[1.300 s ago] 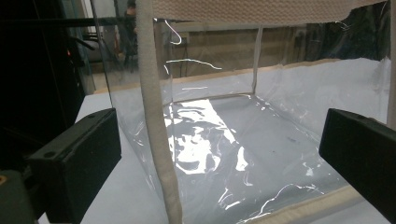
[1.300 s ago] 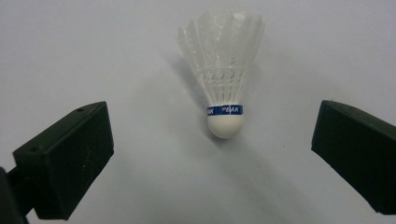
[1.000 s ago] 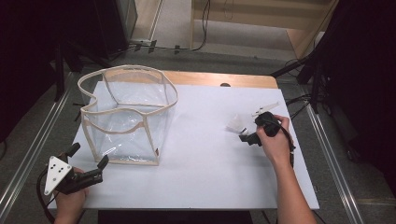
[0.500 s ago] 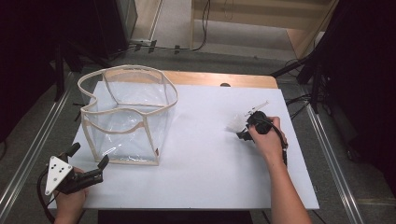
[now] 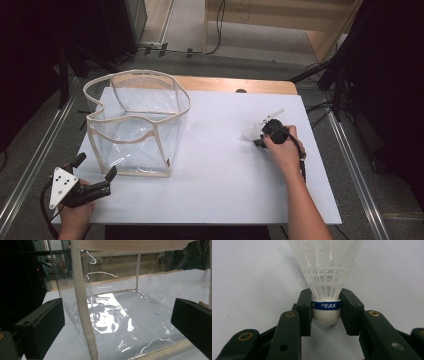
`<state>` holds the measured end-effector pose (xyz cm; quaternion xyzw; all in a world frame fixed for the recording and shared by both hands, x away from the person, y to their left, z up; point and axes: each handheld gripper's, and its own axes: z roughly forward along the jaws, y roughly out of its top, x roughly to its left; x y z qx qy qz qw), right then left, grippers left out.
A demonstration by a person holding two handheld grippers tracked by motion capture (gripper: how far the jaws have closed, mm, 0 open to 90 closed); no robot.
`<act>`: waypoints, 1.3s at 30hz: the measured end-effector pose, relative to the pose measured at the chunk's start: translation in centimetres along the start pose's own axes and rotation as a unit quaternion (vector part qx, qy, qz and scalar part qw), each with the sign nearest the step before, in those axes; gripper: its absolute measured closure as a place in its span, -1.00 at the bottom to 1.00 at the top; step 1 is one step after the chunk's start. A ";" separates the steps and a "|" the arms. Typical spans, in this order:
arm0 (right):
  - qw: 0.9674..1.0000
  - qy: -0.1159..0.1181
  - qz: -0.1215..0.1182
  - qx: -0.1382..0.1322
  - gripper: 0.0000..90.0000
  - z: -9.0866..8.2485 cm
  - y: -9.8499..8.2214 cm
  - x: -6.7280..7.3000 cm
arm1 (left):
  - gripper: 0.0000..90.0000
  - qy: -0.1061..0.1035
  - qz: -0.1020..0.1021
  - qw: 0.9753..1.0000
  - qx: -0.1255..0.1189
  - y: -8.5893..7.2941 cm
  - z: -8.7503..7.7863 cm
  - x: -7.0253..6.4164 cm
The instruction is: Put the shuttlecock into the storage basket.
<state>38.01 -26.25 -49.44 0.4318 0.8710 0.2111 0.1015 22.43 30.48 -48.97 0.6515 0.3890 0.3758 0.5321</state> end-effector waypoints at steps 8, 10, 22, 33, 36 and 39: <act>1.000 0.023 0.013 -0.011 0.40 -0.1 -0.2 -0.5 | -1.00 0.000 -0.001 1.000 0.000 0.0 0.0 0.0; 0.999 0.024 0.019 -0.013 0.40 -0.1 -0.2 -0.6 | -1.00 -0.001 0.000 1.000 0.000 0.0 0.0 0.0; 0.998 0.040 0.039 -0.031 0.40 -0.7 0.2 -0.5 | -1.00 -0.003 0.002 1.000 0.000 0.0 0.0 -0.1; 0.995 0.057 0.038 -0.071 0.39 -1.7 1.3 0.1 | -1.00 -0.003 0.002 1.000 0.001 0.0 0.0 -0.2; 0.995 0.060 0.036 -0.077 0.40 -1.9 1.6 0.3 | -1.00 -0.004 0.004 1.000 0.001 0.0 0.0 -0.2; 0.993 0.066 0.038 -0.087 0.40 -2.1 1.8 0.4 | -1.00 -0.004 0.004 1.000 0.001 0.0 0.0 -0.3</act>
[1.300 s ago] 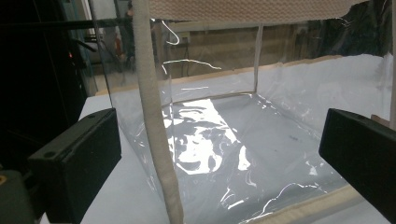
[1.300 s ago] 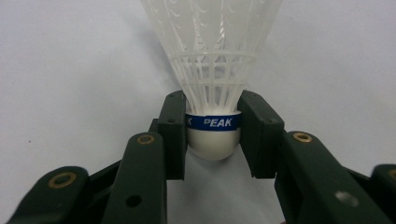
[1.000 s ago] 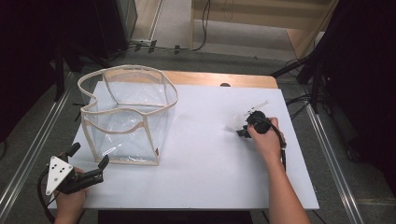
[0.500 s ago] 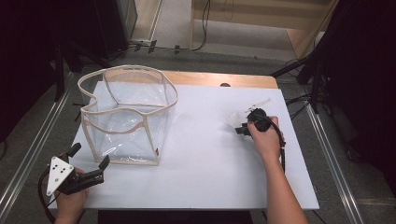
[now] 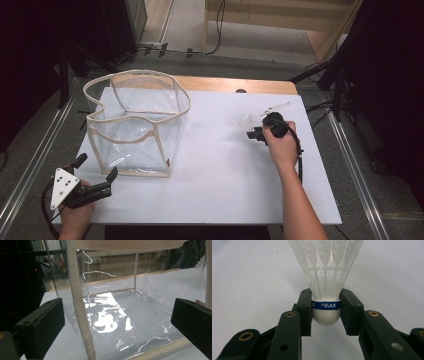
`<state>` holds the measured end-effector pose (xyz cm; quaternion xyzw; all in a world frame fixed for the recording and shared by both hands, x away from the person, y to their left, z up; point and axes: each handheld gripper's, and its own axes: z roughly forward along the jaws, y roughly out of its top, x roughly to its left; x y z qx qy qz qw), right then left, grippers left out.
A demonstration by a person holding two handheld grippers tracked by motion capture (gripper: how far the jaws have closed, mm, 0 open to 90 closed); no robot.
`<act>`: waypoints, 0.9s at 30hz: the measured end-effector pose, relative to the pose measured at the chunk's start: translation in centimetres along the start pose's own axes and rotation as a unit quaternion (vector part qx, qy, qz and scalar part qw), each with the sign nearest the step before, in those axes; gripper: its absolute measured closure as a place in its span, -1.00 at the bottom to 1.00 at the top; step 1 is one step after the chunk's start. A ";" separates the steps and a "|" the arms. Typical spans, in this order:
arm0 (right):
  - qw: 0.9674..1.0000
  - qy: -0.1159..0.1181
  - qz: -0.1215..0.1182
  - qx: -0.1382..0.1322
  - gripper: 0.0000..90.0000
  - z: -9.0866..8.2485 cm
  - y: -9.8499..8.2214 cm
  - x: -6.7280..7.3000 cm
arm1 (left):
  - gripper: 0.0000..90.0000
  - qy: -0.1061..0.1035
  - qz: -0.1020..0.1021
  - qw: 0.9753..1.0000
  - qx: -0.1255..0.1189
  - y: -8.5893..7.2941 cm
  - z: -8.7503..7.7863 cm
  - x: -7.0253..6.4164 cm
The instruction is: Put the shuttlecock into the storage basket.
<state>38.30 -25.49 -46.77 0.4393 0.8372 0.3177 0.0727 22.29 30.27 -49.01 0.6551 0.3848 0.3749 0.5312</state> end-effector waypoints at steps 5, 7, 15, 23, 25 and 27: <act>1.000 0.007 -0.001 -0.018 0.40 -0.3 0.5 0.2 | -1.00 -0.001 0.003 1.000 0.001 0.0 0.0 0.0; 1.000 0.011 -0.002 -0.027 0.40 -0.5 0.7 0.3 | -1.00 -0.001 0.003 1.000 0.001 0.0 0.0 0.0; 0.999 0.019 -0.013 -0.045 0.40 -1.1 1.8 1.1 | -1.00 -0.002 0.005 1.000 0.002 0.0 0.0 -0.1; 0.998 0.030 -0.021 -0.060 0.40 -1.5 3.0 1.9 | -1.00 -0.002 0.006 1.000 0.002 0.0 0.0 -0.1; 0.997 0.032 -0.023 -0.064 0.40 -1.6 3.2 2.0 | -1.00 -0.002 0.006 1.000 0.003 0.0 0.0 -0.1; 0.997 0.034 -0.024 -0.068 0.40 -1.6 3.5 2.2 | -1.00 -0.002 0.007 1.000 0.003 0.0 0.0 -0.1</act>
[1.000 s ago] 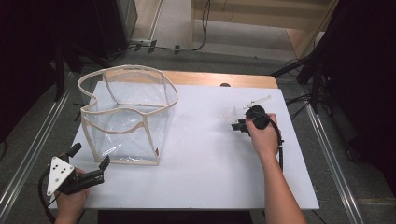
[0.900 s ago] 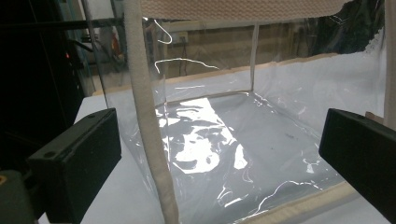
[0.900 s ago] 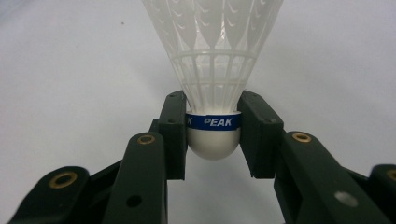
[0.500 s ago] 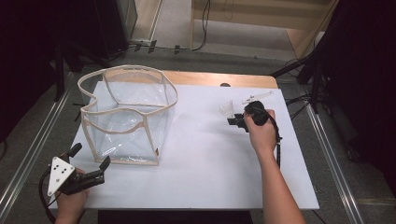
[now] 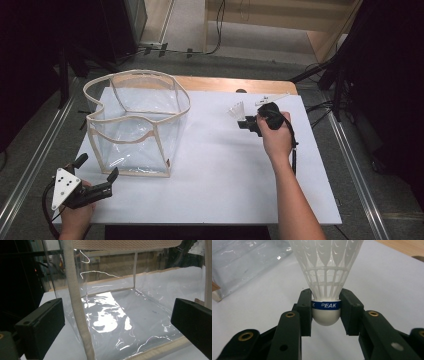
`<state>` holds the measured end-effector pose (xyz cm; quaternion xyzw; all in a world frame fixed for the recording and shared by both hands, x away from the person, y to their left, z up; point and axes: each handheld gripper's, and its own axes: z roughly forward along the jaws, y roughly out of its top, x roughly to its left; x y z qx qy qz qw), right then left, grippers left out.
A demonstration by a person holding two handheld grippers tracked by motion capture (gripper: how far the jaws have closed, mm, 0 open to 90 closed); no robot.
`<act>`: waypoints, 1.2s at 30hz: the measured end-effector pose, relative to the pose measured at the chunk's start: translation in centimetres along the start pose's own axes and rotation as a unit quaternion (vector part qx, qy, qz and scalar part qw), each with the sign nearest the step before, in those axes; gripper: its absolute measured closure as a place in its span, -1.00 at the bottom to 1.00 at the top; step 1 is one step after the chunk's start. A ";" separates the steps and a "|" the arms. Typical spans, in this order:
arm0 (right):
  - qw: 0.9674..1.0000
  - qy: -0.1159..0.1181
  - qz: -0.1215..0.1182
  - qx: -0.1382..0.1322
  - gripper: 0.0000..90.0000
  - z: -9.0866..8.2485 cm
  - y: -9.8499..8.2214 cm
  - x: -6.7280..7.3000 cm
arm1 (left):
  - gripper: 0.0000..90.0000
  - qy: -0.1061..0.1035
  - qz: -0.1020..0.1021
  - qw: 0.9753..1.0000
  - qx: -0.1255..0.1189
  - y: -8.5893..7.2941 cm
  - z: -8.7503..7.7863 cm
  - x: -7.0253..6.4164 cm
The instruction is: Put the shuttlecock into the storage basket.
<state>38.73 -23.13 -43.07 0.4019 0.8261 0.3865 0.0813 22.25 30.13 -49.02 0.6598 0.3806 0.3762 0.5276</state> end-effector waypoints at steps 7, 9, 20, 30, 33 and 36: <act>1.000 0.004 -0.007 -0.015 0.40 -0.4 1.0 0.5 | -1.00 0.000 0.001 1.000 0.000 0.0 0.0 0.0; 1.000 0.004 -0.010 -0.017 0.40 -0.5 1.3 0.6 | -1.00 0.000 0.001 1.000 0.001 0.0 0.0 0.0; 0.999 0.011 -0.027 -0.031 0.40 -0.8 3.1 1.6 | -1.00 -0.001 0.002 1.000 0.000 0.0 0.0 0.0; 0.998 0.018 -0.039 -0.048 0.40 -1.0 4.8 2.4 | -1.00 -0.001 0.001 1.000 0.000 0.0 0.0 0.0; 0.998 0.021 -0.041 -0.052 0.40 -1.1 5.2 2.7 | -1.00 -0.001 0.001 1.000 0.000 0.0 0.0 0.0; 0.997 0.025 -0.042 -0.059 0.40 -1.1 5.6 2.9 | -1.00 -0.001 0.001 1.000 -0.001 0.0 0.0 0.0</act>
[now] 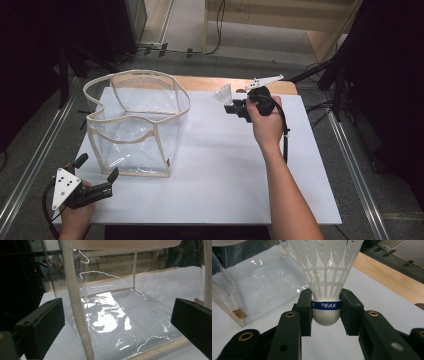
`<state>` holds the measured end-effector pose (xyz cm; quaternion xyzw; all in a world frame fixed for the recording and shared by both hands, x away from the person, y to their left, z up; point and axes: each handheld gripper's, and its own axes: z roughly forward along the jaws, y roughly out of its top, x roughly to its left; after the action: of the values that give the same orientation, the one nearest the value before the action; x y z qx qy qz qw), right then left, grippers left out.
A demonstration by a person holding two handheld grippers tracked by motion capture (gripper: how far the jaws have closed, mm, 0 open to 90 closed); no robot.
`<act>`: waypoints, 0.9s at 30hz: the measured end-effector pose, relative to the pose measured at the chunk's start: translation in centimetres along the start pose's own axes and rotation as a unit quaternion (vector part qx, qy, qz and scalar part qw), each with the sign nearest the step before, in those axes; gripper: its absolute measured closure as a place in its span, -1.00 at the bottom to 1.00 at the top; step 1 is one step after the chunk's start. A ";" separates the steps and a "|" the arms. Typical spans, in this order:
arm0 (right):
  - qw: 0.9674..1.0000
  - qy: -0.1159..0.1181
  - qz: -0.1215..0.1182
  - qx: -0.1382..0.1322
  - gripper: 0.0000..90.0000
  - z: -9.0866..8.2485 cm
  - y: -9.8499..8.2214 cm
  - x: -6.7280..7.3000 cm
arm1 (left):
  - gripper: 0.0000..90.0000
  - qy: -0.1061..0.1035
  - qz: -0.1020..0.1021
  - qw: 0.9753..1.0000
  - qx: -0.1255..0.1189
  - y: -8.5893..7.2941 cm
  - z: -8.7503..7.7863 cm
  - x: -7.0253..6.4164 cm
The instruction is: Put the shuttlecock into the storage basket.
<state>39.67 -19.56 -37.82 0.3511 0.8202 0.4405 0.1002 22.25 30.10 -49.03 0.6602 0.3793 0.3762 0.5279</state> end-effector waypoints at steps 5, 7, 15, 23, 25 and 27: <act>1.000 0.003 -0.004 -0.010 0.40 -0.2 0.7 0.4 | -1.00 0.000 0.000 1.000 0.000 0.0 0.0 0.0; 1.000 0.004 -0.007 -0.014 0.40 -0.3 1.0 0.5 | -1.00 0.000 0.000 1.000 0.000 0.0 0.0 0.0; 0.999 0.011 -0.011 -0.028 0.40 -0.4 2.0 1.0 | -1.00 0.000 0.000 1.000 0.000 0.0 0.0 0.0; 0.999 0.016 -0.017 -0.036 0.40 -0.5 2.9 1.5 | -1.00 0.000 0.000 1.000 0.000 0.0 0.0 0.0; 0.999 0.017 -0.018 -0.039 0.40 -0.5 3.1 1.7 | -1.00 0.000 0.000 1.000 0.000 0.0 0.0 0.0; 0.999 0.017 -0.021 -0.040 0.40 -0.5 3.4 1.8 | -1.00 0.000 0.001 1.000 0.000 0.0 0.0 0.0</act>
<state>39.77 -17.39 -34.58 0.3221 0.8108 0.4764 0.1090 22.26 30.09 -49.02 0.6609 0.3788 0.3761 0.5275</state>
